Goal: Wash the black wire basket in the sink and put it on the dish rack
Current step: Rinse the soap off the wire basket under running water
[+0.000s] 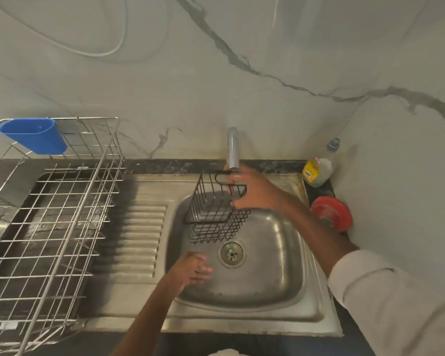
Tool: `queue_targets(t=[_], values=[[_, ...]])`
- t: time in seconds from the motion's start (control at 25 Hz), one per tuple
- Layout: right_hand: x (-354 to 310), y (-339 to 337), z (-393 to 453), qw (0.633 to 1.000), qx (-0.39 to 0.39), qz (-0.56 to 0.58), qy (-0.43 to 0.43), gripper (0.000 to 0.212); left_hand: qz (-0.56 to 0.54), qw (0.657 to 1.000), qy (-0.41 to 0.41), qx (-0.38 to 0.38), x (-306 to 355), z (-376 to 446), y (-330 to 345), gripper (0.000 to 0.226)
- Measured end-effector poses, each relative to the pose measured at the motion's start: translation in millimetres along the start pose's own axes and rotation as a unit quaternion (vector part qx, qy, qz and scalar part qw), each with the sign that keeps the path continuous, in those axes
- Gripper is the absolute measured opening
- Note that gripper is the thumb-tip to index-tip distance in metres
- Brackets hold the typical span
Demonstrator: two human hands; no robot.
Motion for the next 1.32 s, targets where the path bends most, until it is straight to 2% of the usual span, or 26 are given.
queue_targets(t=[0.08, 0.16, 0.2, 0.28, 0.4, 0.44, 0.52, 0.6, 0.72, 0.8, 0.88, 0.96, 1.04, 1.12, 1.2, 1.24, 1.32], values=[[7.4, 2.0, -23.4, 0.997, 0.019, -0.067, -0.040, 0.050, -0.013, 0.994, 0.042, 0.101, 19.6, -11.8, -15.8, 0.023], [12.0, 2.7, -47.2, 0.994, 0.072, -0.080, -0.020, 0.042, -0.100, 0.967, 0.151, 0.180, 57.1, -30.3, -28.6, 0.021], [14.8, 3.2, -58.1, 0.992, 0.104, -0.077, 0.001, 0.041, -0.122, 0.957, 0.203, 0.165, 81.4, -37.3, -27.4, 0.020], [16.4, 6.0, -80.5, 0.984, 0.160, -0.060, 0.059, 0.043, -0.159, 0.954, 0.250, 0.048, 133.6, -43.9, -10.3, 0.029], [8.8, 18.6, -108.1, 0.969, 0.187, -0.030, 0.156, 0.044, -0.277, 0.939, 0.168, -0.112, 200.8, -26.3, 21.8, 0.084], [8.4, 26.6, -115.1, 0.965, 0.196, -0.017, 0.176, 0.045, -0.321, 0.926, 0.142, -0.139, 215.0, -21.4, 28.2, 0.096], [9.6, 41.2, -126.2, 0.953, 0.223, 0.013, 0.206, 0.053, -0.384, 0.903, 0.114, -0.156, 227.4, -14.9, 39.5, 0.105], [9.6, 52.8, -133.4, 0.941, 0.245, 0.031, 0.231, 0.052, -0.330, 0.918, 0.170, -0.137, 221.8, -15.6, 46.8, 0.097], [7.3, 62.1, -142.4, 0.922, 0.259, 0.053, 0.283, 0.039, -0.125, 0.940, 0.294, -0.120, 211.3, -18.8, 47.9, 0.083], [7.8, 63.9, -150.0, 0.901, 0.292, 0.079, 0.310, 0.040, -0.054, 0.943, 0.315, -0.089, 198.8, -14.4, 30.7, 0.081], [8.1, 57.6, -153.5, 0.870, 0.336, 0.129, 0.337, 0.044, -0.045, 0.950, 0.308, -0.023, 166.3, -7.3, 1.8, 0.091], [5.2, 50.3, -159.4, 0.844, 0.374, 0.162, 0.348, 0.032, -0.033, 0.964, 0.264, 0.018, 111.0, -2.1, -19.4, 0.095], [-1.9, 39.9, -161.1, 0.815, 0.408, 0.215, 0.352, 0.032, 0.008, 0.984, 0.170, -0.051, 70.6, -9.7, -22.1, 0.102], [-10.7, 28.4, -160.4, 0.792, 0.422, 0.277, 0.344, 0.032, -0.021, 0.981, 0.130, -0.141, 61.2, -30.4, -17.1, 0.110], [-23.9, 20.2, -157.1, 0.807, 0.440, 0.284, 0.273, 0.021, -0.081, 0.966, 0.206, -0.133, 77.3, -52.1, -16.3, 0.106], [-35.3, 19.7, -158.0, 0.815, 0.455, 0.271, 0.237, 0.019, -0.101, 0.956, 0.257, -0.102, 85.0, -59.7, -16.8, 0.096], [-46.7, 37.3, -160.8, 0.805, 0.501, 0.236, 0.212, 0.020, -0.119, 0.937, 0.327, -0.043, 88.3, -74.3, -16.5, 0.071]])
Point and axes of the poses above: each hand's wrist, its own z-axis towards the middle knuckle, its own y-axis out of the palm, x = y × z, the point moved 3 cm from there along z, towards the middle knuckle, and after that the axes turned 10 degrees about -y, right-handed, at the moved point
